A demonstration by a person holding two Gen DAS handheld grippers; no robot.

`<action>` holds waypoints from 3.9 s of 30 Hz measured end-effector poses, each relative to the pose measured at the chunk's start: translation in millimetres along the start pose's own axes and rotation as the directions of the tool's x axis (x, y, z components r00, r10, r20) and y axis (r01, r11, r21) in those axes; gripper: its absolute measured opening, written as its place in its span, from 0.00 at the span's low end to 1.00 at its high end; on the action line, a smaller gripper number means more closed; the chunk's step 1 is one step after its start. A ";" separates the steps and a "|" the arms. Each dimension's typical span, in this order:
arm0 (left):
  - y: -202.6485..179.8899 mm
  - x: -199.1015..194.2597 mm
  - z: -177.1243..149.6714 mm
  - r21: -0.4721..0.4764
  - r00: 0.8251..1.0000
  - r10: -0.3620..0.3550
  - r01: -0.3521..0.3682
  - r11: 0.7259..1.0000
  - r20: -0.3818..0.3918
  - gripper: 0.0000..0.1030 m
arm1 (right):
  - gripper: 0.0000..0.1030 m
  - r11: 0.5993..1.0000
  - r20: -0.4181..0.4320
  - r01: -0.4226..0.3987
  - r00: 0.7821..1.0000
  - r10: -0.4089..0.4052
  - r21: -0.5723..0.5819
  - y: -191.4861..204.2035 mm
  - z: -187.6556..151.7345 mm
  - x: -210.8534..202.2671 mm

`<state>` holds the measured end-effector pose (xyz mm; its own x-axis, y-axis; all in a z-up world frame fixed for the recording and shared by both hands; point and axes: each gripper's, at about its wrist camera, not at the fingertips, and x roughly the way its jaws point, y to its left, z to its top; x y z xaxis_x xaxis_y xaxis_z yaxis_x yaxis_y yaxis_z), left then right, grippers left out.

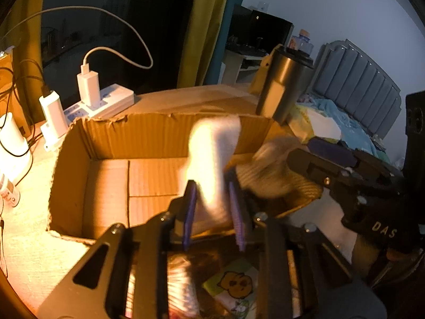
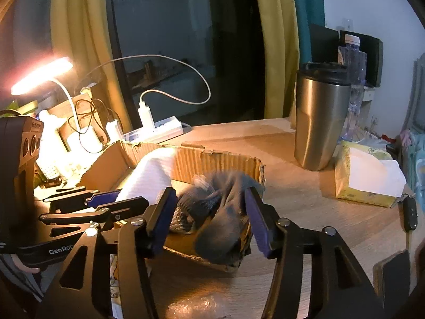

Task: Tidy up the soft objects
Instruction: 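Carry gloves and towel into the cardboard box and open both grippers, then grasp the bubble-wrap bundle with the right gripper while the left grasps the brown plush, then carry bubble wrap and brown plush over the box and release both inside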

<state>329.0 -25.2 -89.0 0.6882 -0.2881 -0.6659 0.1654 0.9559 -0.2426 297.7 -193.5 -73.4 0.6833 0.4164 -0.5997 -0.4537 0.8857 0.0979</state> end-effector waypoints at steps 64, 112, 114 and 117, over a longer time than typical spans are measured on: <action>-14.2 -73.5 -105.7 -0.006 0.995 0.101 -0.101 0.995 -0.017 0.63 | 0.58 0.994 -0.019 0.093 0.996 -0.092 0.064 1.4 -90.6 -77.0; -37.9 -106.4 -103.3 0.058 0.995 0.065 -0.069 0.996 0.075 0.45 | 0.30 0.996 -0.047 0.086 0.995 -0.084 0.029 8.8 -83.7 -85.4; -40.1 -112.4 -99.1 0.059 0.994 0.060 -0.066 0.996 0.093 0.45 | 0.30 0.996 -0.031 0.087 0.996 -0.086 0.028 10.3 -80.6 -91.7; -43.6 -120.8 -92.2 0.066 0.991 0.057 -0.065 0.996 0.121 0.45 | 0.30 0.996 -0.007 0.089 0.996 -0.088 0.024 12.3 -76.1 -101.0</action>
<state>173.5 -37.4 -63.0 0.7772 -0.2243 -0.5879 0.1663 0.9743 -0.1519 179.5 -240.3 -72.1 0.7170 0.3350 -0.6113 -0.3775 0.9238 0.0635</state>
